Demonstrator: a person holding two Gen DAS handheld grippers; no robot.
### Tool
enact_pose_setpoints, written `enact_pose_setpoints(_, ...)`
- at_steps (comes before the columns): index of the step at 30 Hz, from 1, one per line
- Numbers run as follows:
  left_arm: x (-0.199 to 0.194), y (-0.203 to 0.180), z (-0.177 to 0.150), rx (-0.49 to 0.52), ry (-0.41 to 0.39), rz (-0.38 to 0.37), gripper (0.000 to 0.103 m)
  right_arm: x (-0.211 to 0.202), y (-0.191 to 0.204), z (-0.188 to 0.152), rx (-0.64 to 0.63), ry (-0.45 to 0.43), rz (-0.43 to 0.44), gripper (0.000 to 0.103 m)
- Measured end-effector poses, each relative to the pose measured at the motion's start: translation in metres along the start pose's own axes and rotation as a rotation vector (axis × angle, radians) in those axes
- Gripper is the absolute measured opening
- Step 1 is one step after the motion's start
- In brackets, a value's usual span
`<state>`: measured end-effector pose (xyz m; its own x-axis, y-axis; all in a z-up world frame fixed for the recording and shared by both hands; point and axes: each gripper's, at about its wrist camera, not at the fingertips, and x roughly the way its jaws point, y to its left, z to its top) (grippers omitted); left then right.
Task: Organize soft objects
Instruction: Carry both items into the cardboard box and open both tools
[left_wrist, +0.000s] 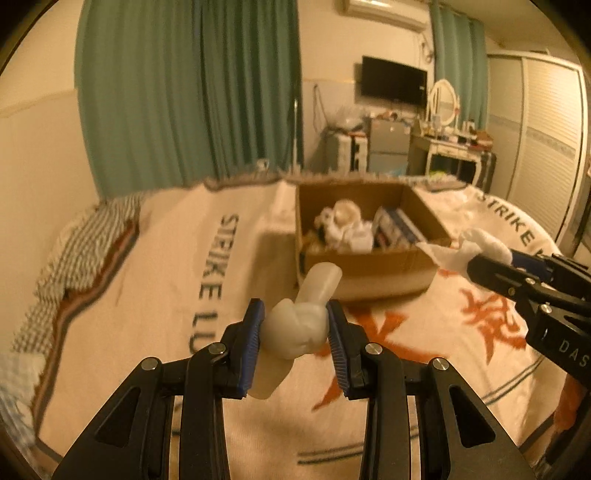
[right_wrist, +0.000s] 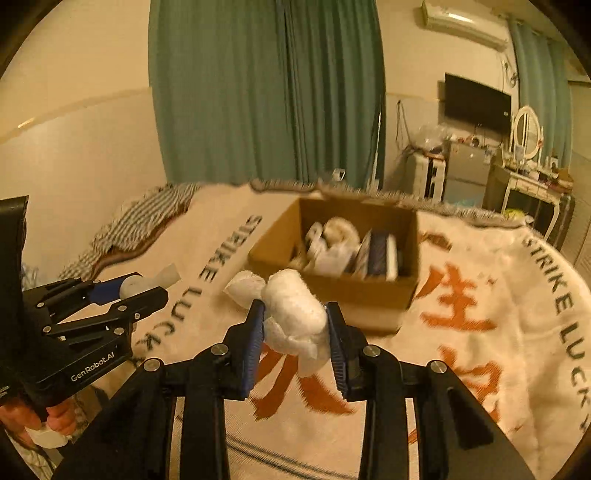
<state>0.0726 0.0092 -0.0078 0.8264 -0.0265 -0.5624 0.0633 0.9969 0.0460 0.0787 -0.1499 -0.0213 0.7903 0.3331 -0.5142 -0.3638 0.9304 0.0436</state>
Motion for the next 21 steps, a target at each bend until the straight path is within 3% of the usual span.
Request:
enact_pose_setpoints(12,0.043,-0.033,0.068,0.044,-0.036,-0.008,0.033,0.020,-0.047,0.068,-0.004,-0.093,-0.028,0.032)
enact_pose_setpoints(18,0.090,-0.041,0.093,0.043,-0.031,-0.016,0.034,0.071,-0.075,0.098,0.001,-0.079,-0.056,0.032)
enact_pose_setpoints(21,0.120,-0.047,0.096,0.058,0.007,-0.020,0.034,0.106,-0.090,0.107,0.004,-0.052,-0.078,0.032)
